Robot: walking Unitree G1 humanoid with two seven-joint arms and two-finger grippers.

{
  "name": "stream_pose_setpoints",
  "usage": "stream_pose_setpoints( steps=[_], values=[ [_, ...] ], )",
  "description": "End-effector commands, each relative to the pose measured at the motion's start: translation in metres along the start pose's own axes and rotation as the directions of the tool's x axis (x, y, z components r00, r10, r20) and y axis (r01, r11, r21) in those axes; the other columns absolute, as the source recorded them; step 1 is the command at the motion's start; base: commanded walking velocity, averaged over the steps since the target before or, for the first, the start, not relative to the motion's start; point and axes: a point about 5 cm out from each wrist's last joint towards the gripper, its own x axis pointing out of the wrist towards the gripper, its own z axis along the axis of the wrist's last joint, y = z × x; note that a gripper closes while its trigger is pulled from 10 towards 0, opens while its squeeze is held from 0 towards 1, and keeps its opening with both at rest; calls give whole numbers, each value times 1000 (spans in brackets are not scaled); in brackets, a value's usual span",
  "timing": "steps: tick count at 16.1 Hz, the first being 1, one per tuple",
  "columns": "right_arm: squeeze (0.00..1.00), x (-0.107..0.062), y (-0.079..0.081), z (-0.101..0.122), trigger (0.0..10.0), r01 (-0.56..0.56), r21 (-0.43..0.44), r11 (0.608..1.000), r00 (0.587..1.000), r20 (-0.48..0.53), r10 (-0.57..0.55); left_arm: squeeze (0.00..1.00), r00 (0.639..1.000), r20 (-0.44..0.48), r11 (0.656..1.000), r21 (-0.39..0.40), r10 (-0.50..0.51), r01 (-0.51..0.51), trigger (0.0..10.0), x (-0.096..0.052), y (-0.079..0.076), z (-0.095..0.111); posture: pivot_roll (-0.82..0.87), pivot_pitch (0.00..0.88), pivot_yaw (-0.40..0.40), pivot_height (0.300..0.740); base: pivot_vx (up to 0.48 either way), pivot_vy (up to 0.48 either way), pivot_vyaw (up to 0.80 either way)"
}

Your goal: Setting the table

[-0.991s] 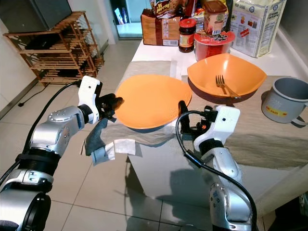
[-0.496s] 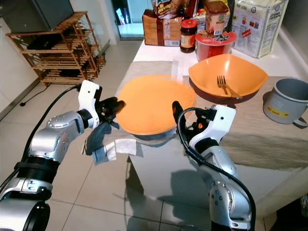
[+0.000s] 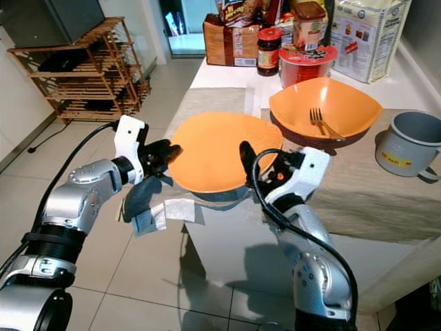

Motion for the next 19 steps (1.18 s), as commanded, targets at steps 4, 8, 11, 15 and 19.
stream_pose_setpoints(
  steps=[4, 8, 11, 15, 19],
  values=[
    [0, 16, 4, -22, 3020, -5, 70, 998, 997, -71, 10, 0, 999, -36, 999, -21, -32, 31, 10000, 0, -4, -7, -132, 18, 134, 735, 0, 0, 0],
    [0, 19, 7, -27, 0, -17, 48, 999, 996, -92, 21, 0, 999, -29, 999, -26, -40, 39, 10000, 0, -8, -5, -127, 22, 129, 735, 0, 0, 0],
    [0, 16, 7, -30, 0, -22, 38, 999, 994, -103, 26, 0, 999, -25, 998, -33, -46, 45, 10000, 0, -10, -4, -129, 24, 126, 735, 0, 0, 0],
    [0, 11, 8, -29, 0, -41, -11, 999, 993, -115, 40, 0, 999, -19, 998, -36, -44, 43, 10000, 0, -10, 0, -131, 31, 126, 735, 0, 0, 0],
    [0, 8, 4, -31, 0, -35, -43, 998, 991, -133, 29, 0, 999, -7, 999, -36, -35, 35, 10000, 0, -10, 2, -135, 8, 124, 735, 0, 0, 0]
  ],
)
